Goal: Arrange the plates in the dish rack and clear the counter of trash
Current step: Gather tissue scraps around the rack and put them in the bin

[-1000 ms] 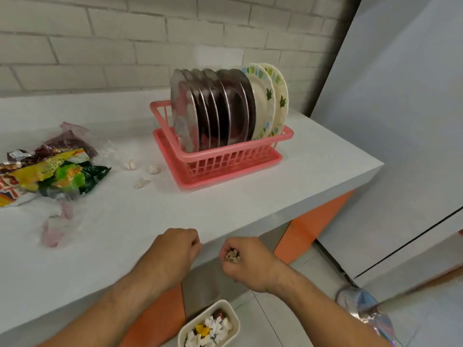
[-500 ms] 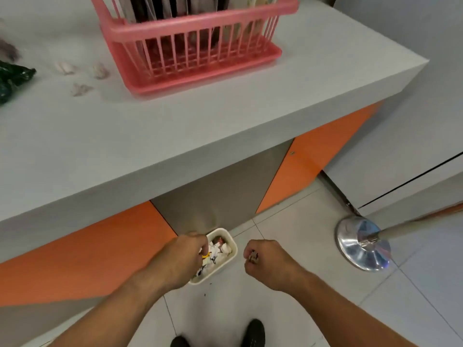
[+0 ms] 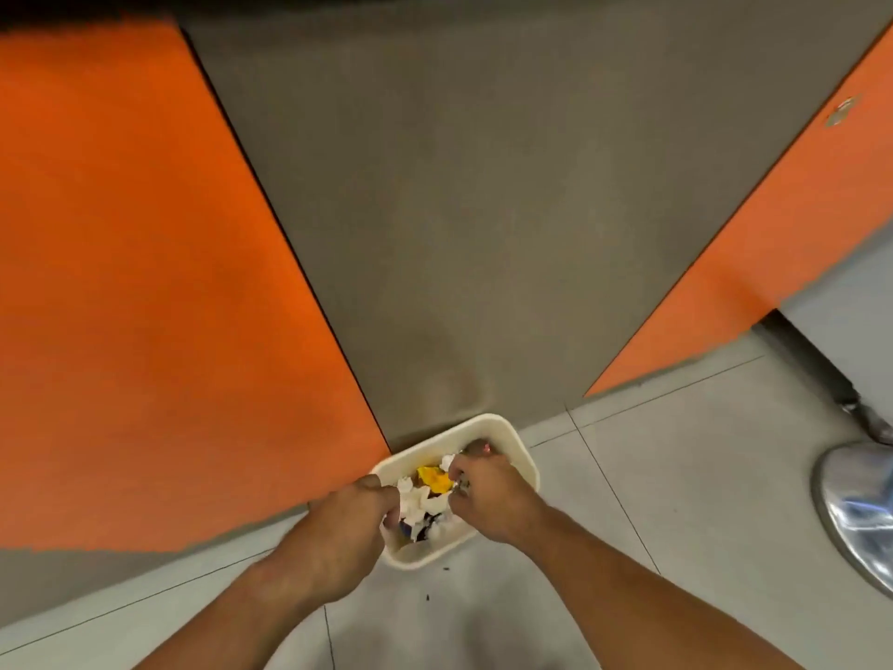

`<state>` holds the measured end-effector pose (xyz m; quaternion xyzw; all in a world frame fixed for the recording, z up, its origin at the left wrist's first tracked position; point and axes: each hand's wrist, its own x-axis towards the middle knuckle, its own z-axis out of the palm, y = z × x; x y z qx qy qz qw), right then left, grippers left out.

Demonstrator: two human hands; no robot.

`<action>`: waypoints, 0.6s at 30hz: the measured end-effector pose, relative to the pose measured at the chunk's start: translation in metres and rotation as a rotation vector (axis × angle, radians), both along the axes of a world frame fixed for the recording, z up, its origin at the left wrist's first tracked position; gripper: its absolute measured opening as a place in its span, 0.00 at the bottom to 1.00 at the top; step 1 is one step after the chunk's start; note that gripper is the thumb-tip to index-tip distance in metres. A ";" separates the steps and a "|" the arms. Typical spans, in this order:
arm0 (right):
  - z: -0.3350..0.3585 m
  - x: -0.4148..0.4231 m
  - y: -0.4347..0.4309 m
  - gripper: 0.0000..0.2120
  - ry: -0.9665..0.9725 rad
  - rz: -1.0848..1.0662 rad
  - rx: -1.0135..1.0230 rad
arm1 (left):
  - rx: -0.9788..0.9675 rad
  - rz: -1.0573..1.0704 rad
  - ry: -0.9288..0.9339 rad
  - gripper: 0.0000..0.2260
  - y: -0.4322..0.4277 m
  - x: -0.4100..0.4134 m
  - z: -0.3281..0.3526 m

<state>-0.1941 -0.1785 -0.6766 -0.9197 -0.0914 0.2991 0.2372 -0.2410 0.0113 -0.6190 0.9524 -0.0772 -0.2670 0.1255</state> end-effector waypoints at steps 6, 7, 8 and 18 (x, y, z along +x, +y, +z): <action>-0.079 0.012 0.018 0.31 0.078 0.105 0.084 | -0.024 0.117 -0.011 0.12 0.010 0.006 -0.081; -0.084 0.014 0.013 0.31 0.060 0.108 0.070 | -0.025 0.130 -0.010 0.12 0.008 0.010 -0.088; -0.085 0.016 0.006 0.30 0.029 0.104 0.051 | -0.028 0.135 -0.013 0.12 0.003 0.013 -0.095; -0.048 0.022 -0.063 0.20 -0.233 0.177 -0.005 | 0.003 -0.019 0.079 0.18 -0.059 0.055 -0.148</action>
